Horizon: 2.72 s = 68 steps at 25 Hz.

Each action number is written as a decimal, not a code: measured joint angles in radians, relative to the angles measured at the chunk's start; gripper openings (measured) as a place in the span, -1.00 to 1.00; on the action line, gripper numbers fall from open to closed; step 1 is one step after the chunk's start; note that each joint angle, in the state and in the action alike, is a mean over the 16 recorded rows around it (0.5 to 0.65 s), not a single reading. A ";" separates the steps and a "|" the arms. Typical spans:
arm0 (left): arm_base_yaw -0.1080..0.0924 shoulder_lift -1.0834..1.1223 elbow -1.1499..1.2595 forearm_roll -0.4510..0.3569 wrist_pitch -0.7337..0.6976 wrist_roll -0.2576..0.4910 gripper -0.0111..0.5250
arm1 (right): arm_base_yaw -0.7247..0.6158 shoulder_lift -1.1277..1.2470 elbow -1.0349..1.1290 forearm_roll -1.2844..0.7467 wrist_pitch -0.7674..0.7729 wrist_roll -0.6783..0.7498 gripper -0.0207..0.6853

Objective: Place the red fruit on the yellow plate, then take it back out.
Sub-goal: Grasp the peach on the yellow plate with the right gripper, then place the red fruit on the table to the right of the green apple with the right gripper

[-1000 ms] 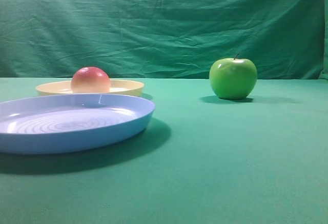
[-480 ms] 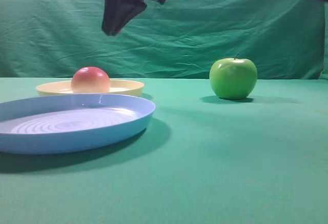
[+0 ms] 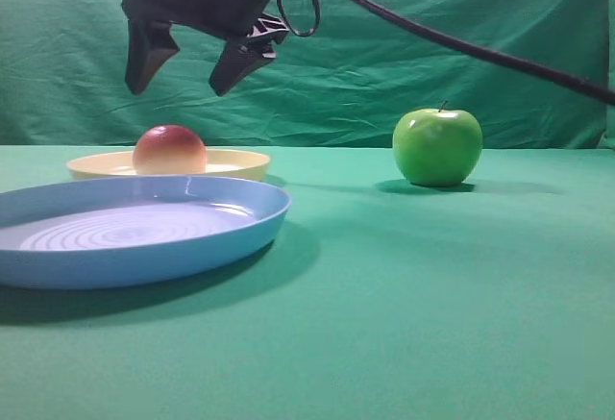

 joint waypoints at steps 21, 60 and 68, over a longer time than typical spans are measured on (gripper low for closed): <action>0.000 0.000 0.000 0.000 0.000 0.000 -0.96 | -0.019 -0.020 -0.064 -0.054 0.197 0.032 -0.34; 0.000 0.000 0.000 0.000 0.000 -0.002 -0.96 | -0.394 -1.084 1.001 -0.228 0.324 0.367 -0.41; 0.000 0.000 0.000 0.000 0.000 -0.002 -0.96 | -0.440 -1.124 1.315 -0.220 0.078 0.368 -0.41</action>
